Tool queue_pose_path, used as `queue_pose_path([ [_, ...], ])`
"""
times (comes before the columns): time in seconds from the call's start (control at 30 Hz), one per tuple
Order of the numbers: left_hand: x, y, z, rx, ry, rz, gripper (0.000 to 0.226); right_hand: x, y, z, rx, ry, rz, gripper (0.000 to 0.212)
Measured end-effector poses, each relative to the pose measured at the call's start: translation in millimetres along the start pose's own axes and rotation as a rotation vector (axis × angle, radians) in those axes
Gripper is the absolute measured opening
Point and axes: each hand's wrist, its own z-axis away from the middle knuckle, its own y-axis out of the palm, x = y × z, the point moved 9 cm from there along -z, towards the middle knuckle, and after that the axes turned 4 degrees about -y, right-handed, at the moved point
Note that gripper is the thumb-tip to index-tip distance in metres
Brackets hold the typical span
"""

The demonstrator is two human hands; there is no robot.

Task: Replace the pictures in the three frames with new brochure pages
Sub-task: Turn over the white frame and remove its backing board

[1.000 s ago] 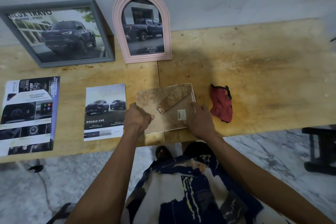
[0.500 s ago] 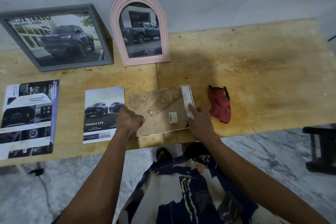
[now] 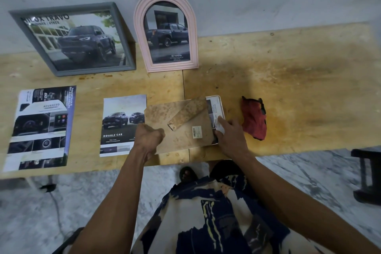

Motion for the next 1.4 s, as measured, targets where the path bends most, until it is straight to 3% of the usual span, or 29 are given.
queue_pose_path([
  [0.13, 4.3, -12.4, 4.1, 0.009, -0.009, 0.038, 0.027, 1.8, -0.3, 0.1, 0.050, 0.014, 0.017, 0.054],
  [0.23, 1.8, -17.6, 9.3, 0.023, 0.031, 0.114, 0.027, 7.5, -16.4, 3.0, -0.078, 0.041, -0.057, 0.049],
  [0.3, -1.7, -19.4, 12.2, 0.036, 0.068, 0.131, 0.020, 15.5, -32.8, 8.1, -0.200, 0.050, -0.214, 0.042],
  [0.43, -9.0, -10.6, 17.2, 0.084, 0.130, 0.111, 0.014, 35.3, -35.1, 21.4, -0.173, 0.097, -0.538, 0.035],
  [0.47, -10.2, -5.5, 19.9, 0.093, 0.134, 0.110, 0.016, 36.8, -34.3, 24.4, -0.179, 0.103, -0.577, 0.031],
  [0.57, -13.8, 14.4, 27.7, 0.119, 0.118, 0.128, 0.057, 25.7, -37.8, 30.3, -0.226, 0.187, -0.702, 0.032],
  [0.63, -20.9, 25.1, 33.8, 0.077, 0.138, 0.130, 0.056, 12.7, -48.2, 32.3, -0.270, 0.240, -0.745, 0.036],
  [0.8, -49.6, 61.5, 35.0, 0.086, 0.192, 0.143, 0.031, -12.5, -81.6, 18.3, -0.291, 0.246, -0.709, 0.029],
  [0.9, -69.3, 84.5, 31.6, 0.073, 0.199, 0.059, 0.043, -28.0, -106.8, 2.0, -0.286, 0.281, -0.650, 0.023],
  [1.0, -98.9, 116.8, 30.0, 0.123, 0.224, -0.006, 0.043, -45.4, -138.4, -21.2, -0.315, 0.282, -0.534, 0.044],
  [1.23, -151.4, 182.8, -3.1, 0.105, 0.211, -0.115, 0.047, -82.9, -187.4, -77.1, -0.320, 0.346, -0.556, 0.036],
  [1.4, -166.7, 213.8, -28.9, 0.043, 0.144, -0.043, 0.028, -104.1, -197.5, -116.7, -0.250, 0.371, -0.449, 0.033],
])
